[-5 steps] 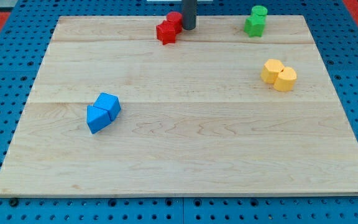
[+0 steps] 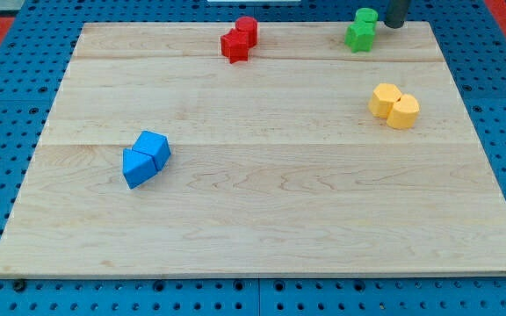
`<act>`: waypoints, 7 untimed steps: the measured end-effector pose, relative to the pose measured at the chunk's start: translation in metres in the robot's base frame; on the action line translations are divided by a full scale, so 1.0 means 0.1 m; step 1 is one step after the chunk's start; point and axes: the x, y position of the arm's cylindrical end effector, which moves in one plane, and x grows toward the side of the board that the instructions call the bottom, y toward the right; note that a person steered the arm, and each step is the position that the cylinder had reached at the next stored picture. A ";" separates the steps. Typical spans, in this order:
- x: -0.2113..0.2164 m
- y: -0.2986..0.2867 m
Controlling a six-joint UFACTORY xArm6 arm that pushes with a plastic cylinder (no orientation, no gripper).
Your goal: Separate the green circle from the green star
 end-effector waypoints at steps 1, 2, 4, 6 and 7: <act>-0.02 -0.03; -0.01 -0.21; 0.05 -0.42; 0.01 -0.38; 0.01 -0.36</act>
